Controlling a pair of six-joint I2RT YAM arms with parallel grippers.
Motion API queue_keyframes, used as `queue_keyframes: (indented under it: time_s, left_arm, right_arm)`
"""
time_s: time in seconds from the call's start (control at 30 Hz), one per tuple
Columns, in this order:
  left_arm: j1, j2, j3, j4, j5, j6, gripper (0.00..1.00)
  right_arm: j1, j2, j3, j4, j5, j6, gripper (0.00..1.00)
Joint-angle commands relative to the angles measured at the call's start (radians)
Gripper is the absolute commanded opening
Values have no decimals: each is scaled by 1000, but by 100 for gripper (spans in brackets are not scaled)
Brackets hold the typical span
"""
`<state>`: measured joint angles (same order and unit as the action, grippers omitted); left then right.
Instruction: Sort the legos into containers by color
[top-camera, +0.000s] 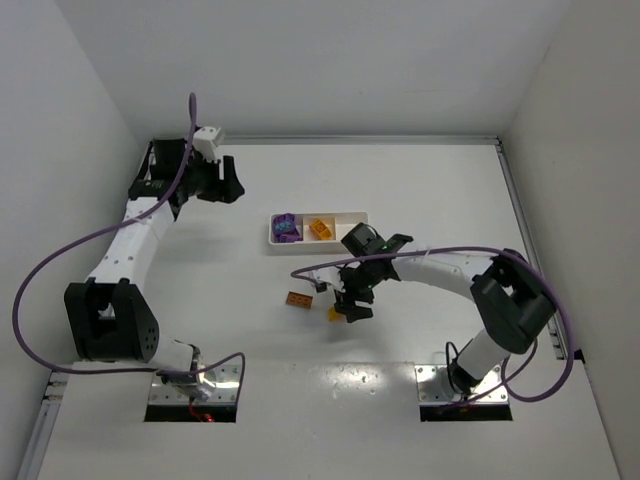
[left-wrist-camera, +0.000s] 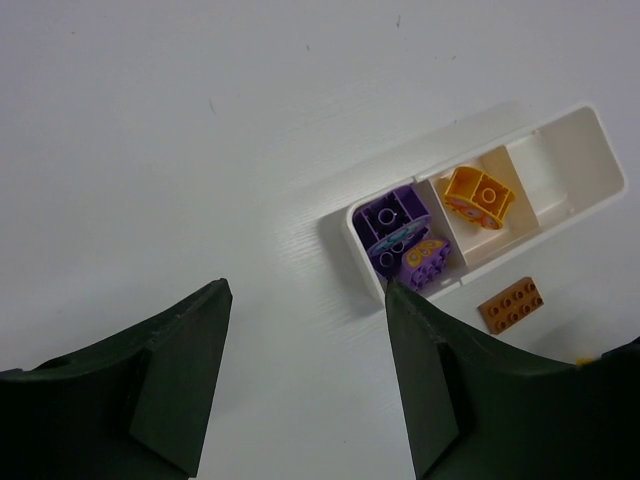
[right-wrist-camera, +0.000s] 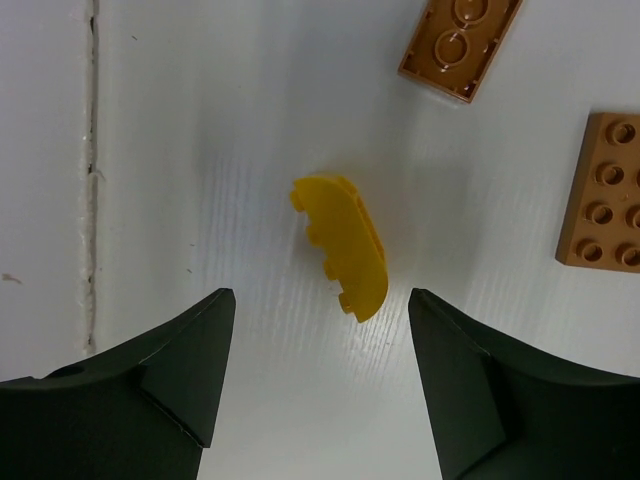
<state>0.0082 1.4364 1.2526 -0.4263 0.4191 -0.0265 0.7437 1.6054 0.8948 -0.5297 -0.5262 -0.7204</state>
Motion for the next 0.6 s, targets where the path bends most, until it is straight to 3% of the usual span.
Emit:
queue_keyframes:
  time_s: [0.0,0.2,0.43,0.57]
  left_arm:
    - [12,1,-5,11,53,13,69]
    - [12,12,-5,11,44,31,69]
    - [12,21,-15,11,44,40,69]
    - [12,21,-35,20,44,40,69]
  right_arm:
    - [11,25,29,66,-3,-50,71]
    - [68,67,50,66,57,-50,65]
    - [88,77,41,126,115,-27,24]
    - [88,77,32,137,153,-17,15]
